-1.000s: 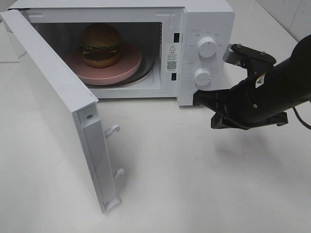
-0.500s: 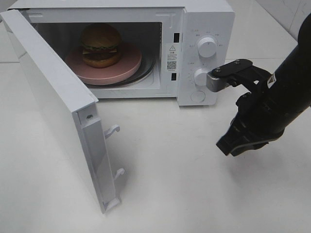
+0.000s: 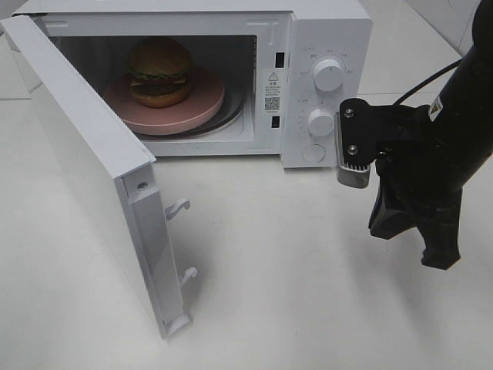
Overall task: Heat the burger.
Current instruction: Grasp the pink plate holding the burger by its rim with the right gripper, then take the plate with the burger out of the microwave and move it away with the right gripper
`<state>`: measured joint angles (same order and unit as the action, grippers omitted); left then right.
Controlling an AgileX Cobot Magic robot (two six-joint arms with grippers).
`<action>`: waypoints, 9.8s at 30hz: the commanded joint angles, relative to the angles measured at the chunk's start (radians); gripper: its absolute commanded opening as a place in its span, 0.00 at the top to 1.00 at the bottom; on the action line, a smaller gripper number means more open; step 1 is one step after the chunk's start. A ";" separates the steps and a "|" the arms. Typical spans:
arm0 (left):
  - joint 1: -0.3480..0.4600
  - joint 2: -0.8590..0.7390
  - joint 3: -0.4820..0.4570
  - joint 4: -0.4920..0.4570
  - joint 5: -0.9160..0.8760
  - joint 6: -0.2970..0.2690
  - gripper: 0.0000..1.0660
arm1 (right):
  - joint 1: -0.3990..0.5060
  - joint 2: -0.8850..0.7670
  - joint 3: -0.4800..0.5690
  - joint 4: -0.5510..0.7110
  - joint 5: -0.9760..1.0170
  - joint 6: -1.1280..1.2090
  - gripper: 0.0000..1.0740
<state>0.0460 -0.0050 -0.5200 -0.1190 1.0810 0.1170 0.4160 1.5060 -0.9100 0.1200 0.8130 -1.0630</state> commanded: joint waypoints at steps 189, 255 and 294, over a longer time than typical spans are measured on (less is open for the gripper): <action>-0.001 -0.017 0.004 -0.002 -0.009 0.000 0.08 | 0.240 0.843 -1.008 -0.229 -0.328 -0.222 1.00; -0.001 -0.017 0.004 -0.002 -0.009 0.000 0.08 | 0.216 0.310 -0.129 -0.017 -0.888 -0.840 1.00; -0.001 -0.017 0.004 -0.002 -0.009 0.000 0.08 | 0.219 -0.063 0.253 -0.021 -0.883 -0.661 1.00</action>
<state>0.0460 -0.0050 -0.5200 -0.1190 1.0810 0.1170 0.6360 1.4940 -0.6740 0.1020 -0.0180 -1.7320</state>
